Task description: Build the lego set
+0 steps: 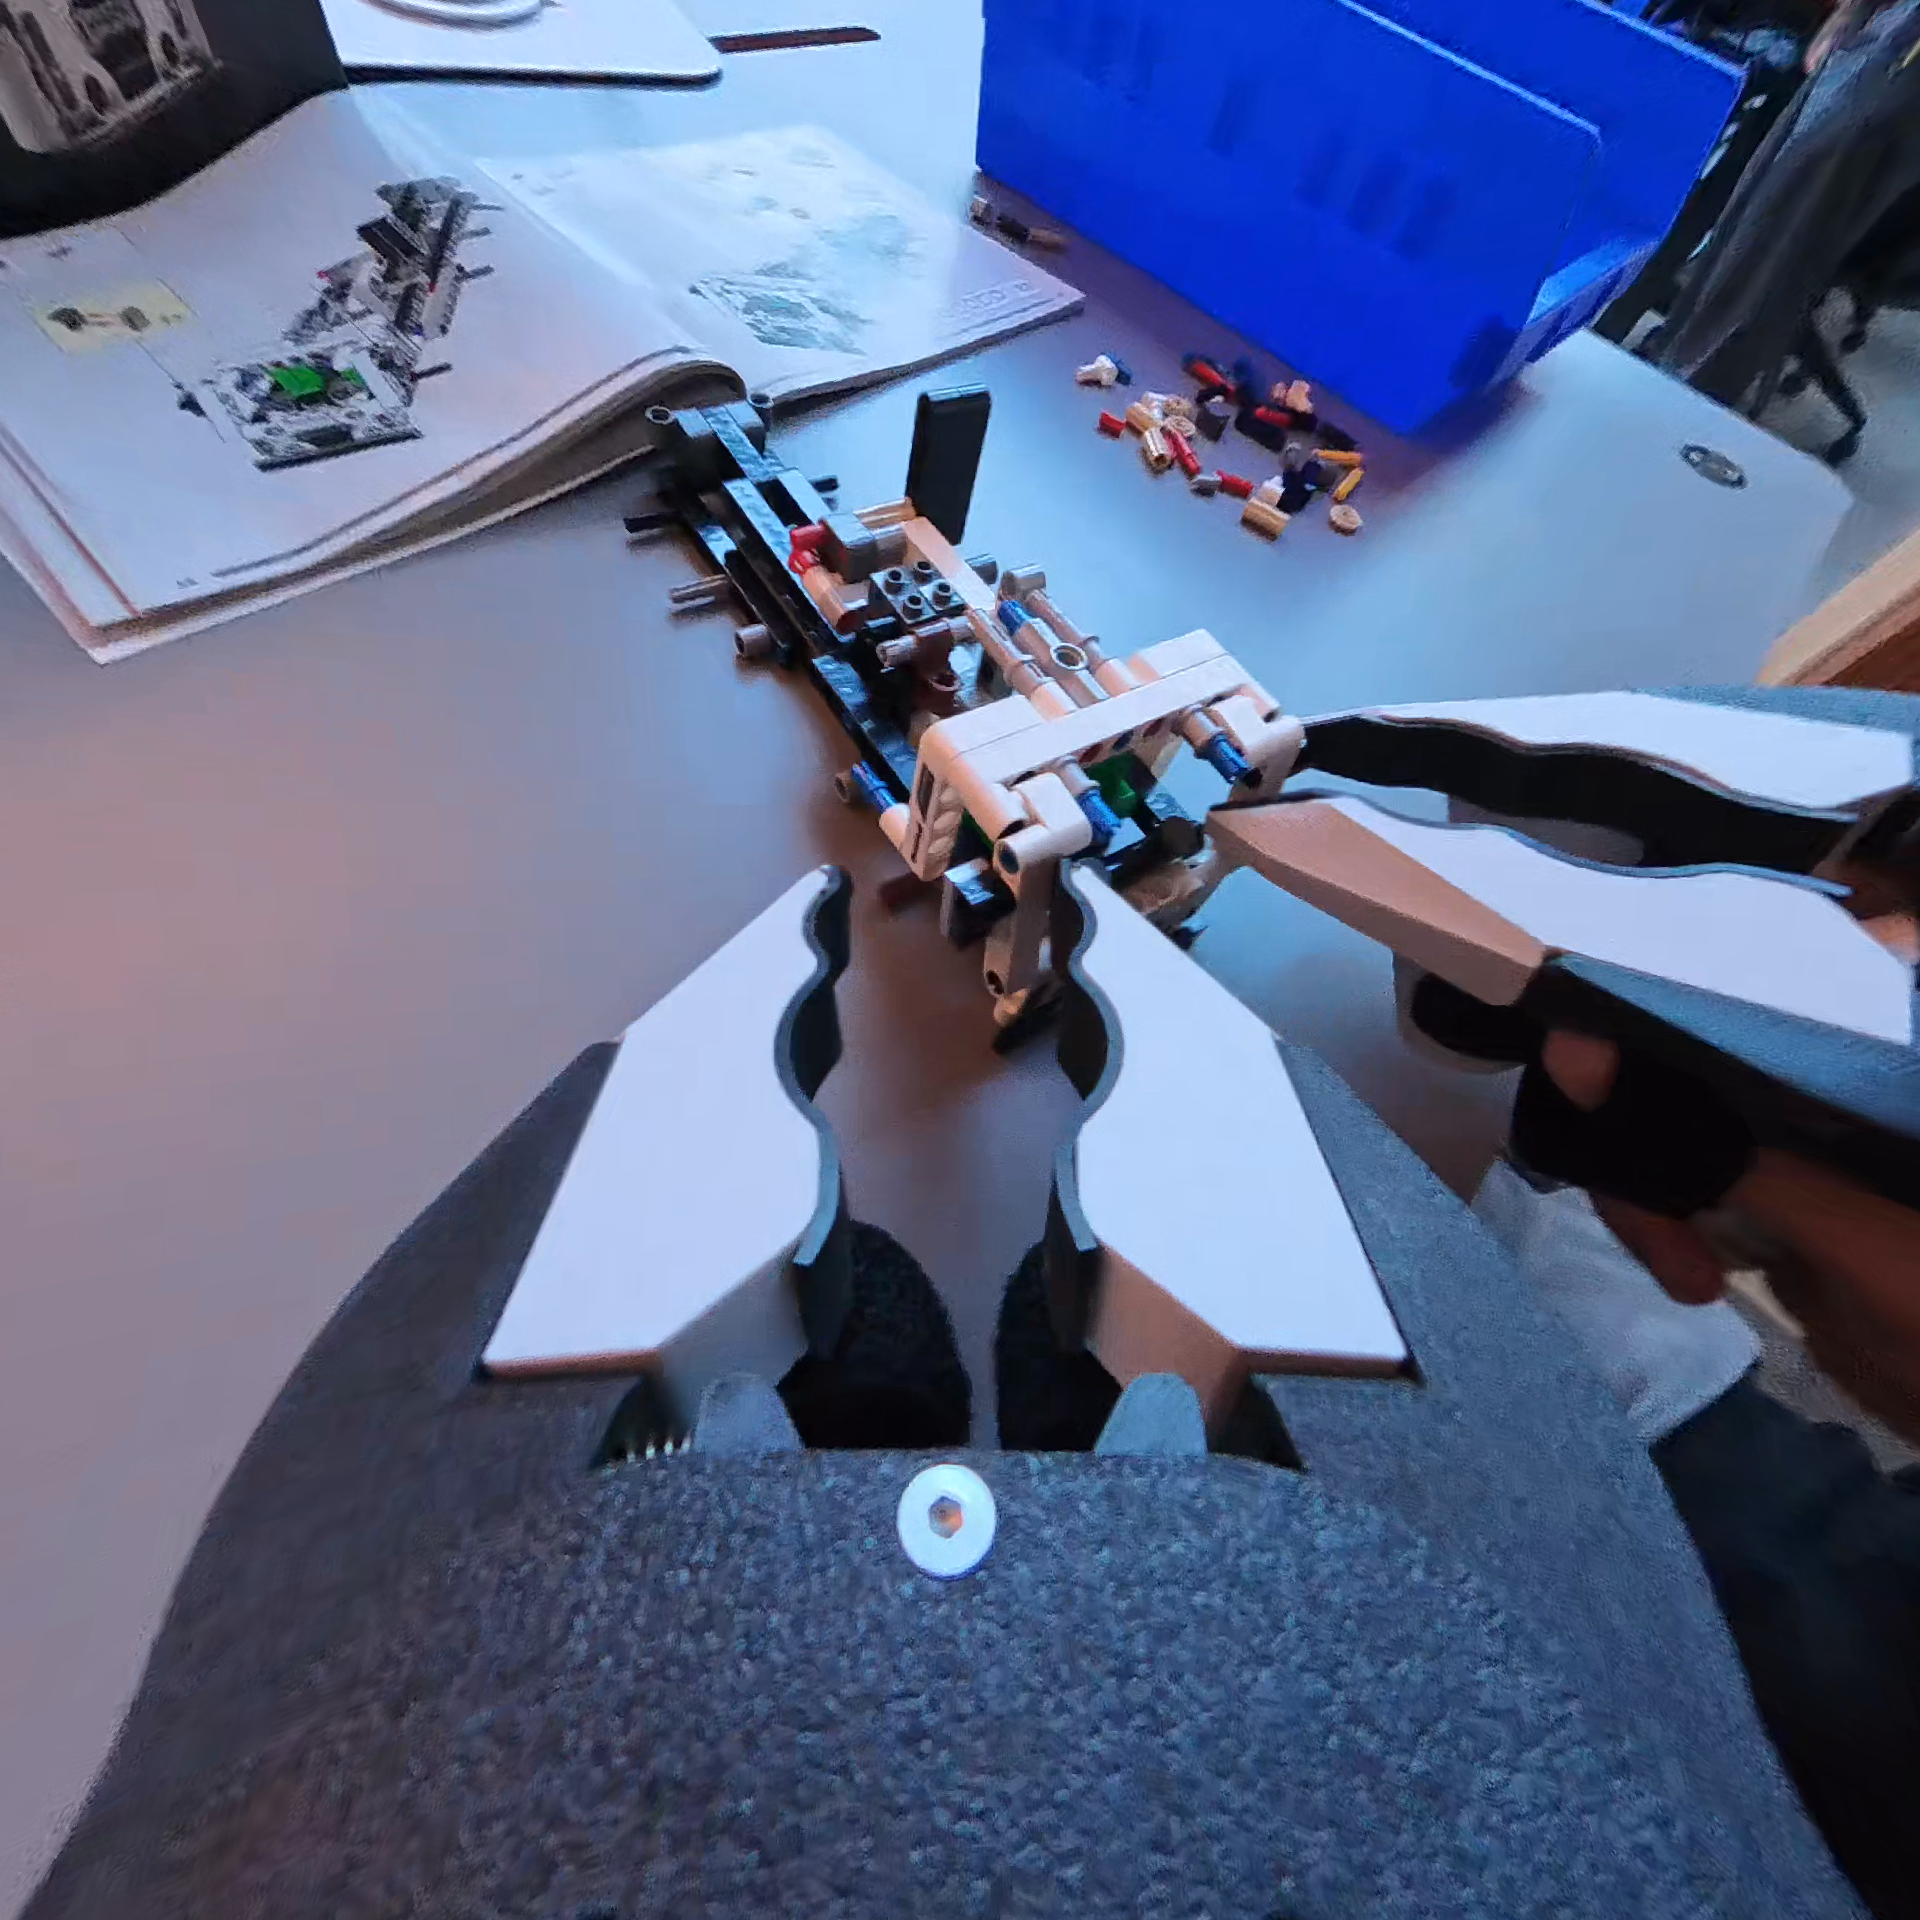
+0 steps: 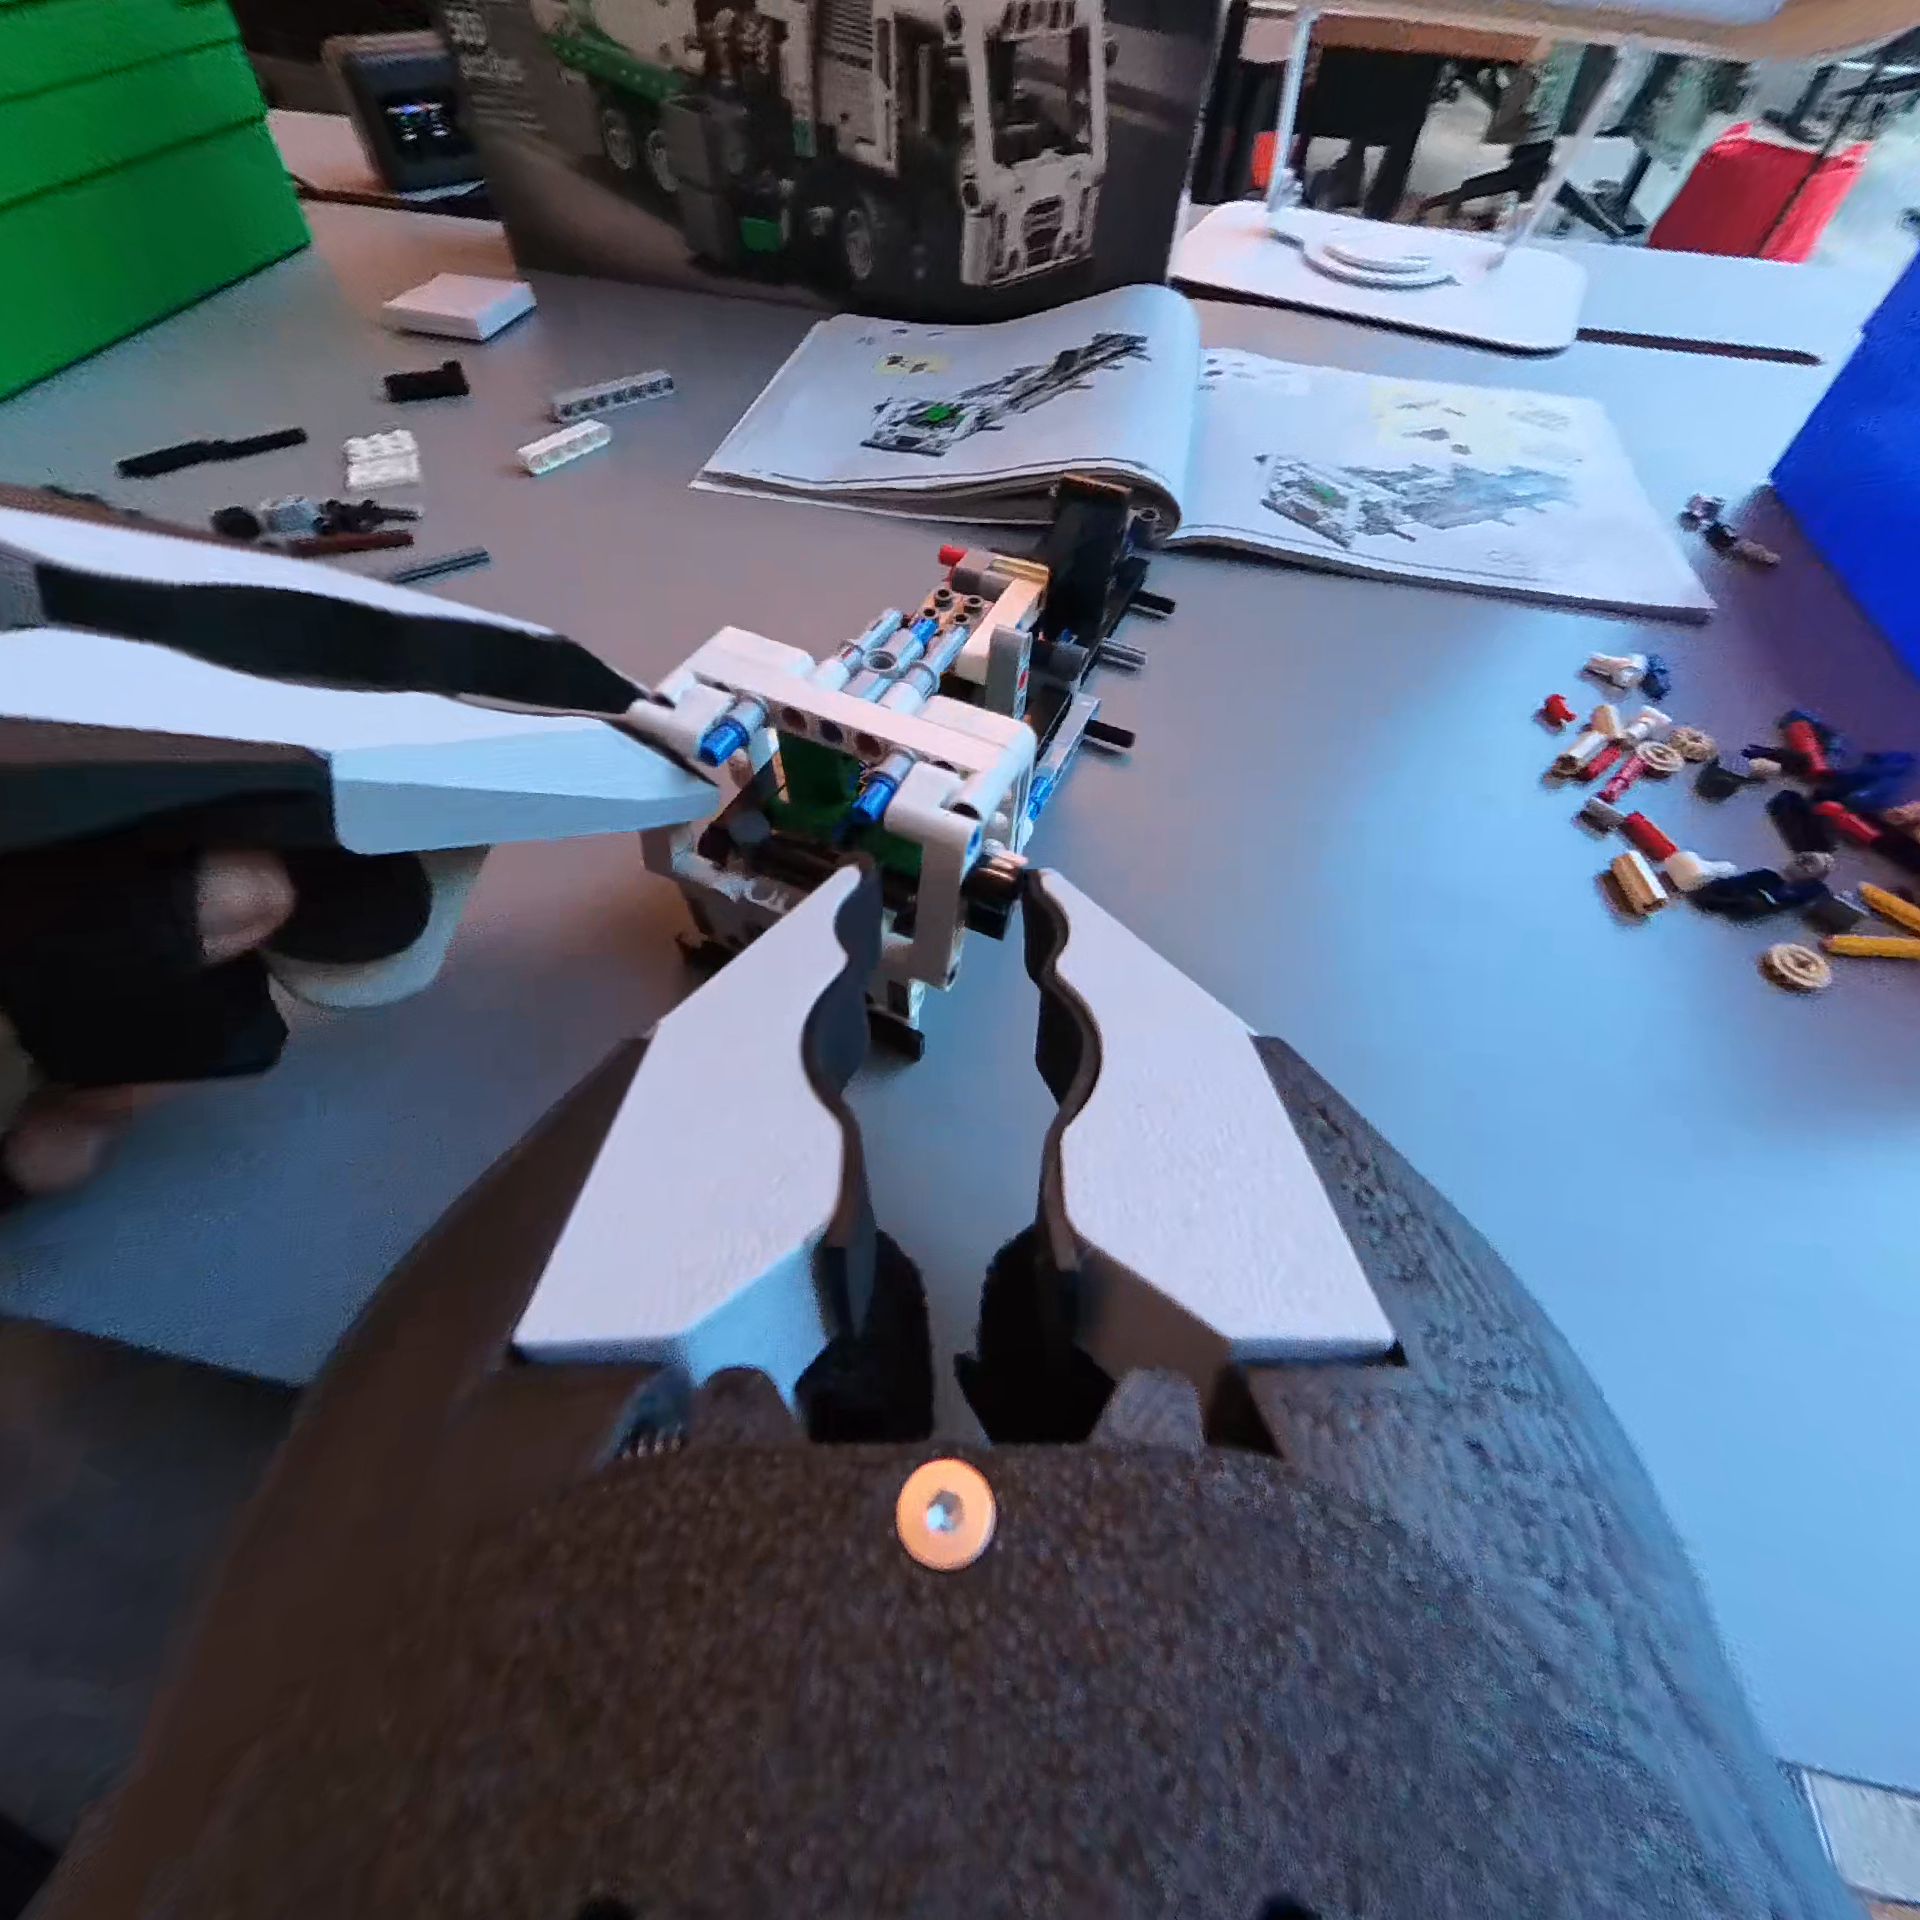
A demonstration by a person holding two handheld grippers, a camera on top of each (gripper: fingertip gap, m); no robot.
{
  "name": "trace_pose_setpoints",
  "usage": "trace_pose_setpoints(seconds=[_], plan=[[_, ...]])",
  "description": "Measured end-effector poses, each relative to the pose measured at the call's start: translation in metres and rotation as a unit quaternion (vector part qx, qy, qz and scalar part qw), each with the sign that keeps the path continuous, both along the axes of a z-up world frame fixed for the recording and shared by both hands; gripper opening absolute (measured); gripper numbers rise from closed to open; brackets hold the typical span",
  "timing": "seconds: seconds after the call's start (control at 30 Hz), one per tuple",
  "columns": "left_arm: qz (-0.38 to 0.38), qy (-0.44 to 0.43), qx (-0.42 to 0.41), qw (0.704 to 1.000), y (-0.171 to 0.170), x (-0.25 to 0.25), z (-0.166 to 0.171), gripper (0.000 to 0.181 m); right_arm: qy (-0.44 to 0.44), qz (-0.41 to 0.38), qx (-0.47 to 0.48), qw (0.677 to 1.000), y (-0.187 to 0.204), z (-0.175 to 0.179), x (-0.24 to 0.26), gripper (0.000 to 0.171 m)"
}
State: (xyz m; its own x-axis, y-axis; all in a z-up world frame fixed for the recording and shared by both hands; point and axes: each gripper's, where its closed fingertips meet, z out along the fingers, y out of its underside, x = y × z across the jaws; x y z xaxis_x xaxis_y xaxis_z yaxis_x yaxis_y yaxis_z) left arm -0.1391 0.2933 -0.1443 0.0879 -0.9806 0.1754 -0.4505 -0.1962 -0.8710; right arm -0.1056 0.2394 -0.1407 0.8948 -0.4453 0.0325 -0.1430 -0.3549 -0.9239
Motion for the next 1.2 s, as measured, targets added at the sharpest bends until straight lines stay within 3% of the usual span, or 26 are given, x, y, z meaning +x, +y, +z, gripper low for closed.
trace_pose_setpoints(seconds=[0.1, 0.23, 0.43, 0.57, 0.7, 0.83, 1.0, 1.2], plan=[[-0.005, 0.001, -0.033, 0.999, -0.012, 0.004, -0.002, 0.029, 0.009, -0.016, 0.003, 1.0, 0.0, 0.0, 0.003, 0.021], [0.014, 0.001, -0.017, 1.0, -0.01, 0.004, -0.001, 0.019, 0.02, -0.019, 0.003, 1.0, 0.001, -0.005, 0.007, 0.019], [0.038, 0.015, 0.027, 0.999, -0.006, 0.001, -0.002, 0.018, 0.028, -0.02, 0.008, 0.999, 0.004, -0.005, 0.006, 0.017], [0.014, 0.019, 0.029, 0.999, -0.003, -0.003, -0.002, 0.019, 0.029, -0.008, -0.005, 1.0, 0.007, -0.006, 0.002, 0.018], [-0.019, 0.03, 0.011, 0.999, 0.012, -0.017, -0.003, 0.02, 0.027, 0.048, -0.008, 0.998, 0.004, 0.004, -0.016, 0.044], [-0.05, 0.038, 0.017, 0.998, 0.025, -0.032, -0.002, 0.024, 0.028, 0.139, 0.005, 0.99, -0.009, 0.026, -0.024, 0.047], [-0.068, 0.046, 0.041, 0.996, 0.043, -0.037, -0.003, 0.034, 0.067, 0.188, 0.077, 0.977, -0.012, 0.053, 0.022, 0.05], [-0.091, 0.058, 0.072, 0.992, 0.068, -0.039, -0.003, 0.046, 0.054, 0.189, 0.039, 0.98, 0.025, 0.039, 0.101, 0.051]])
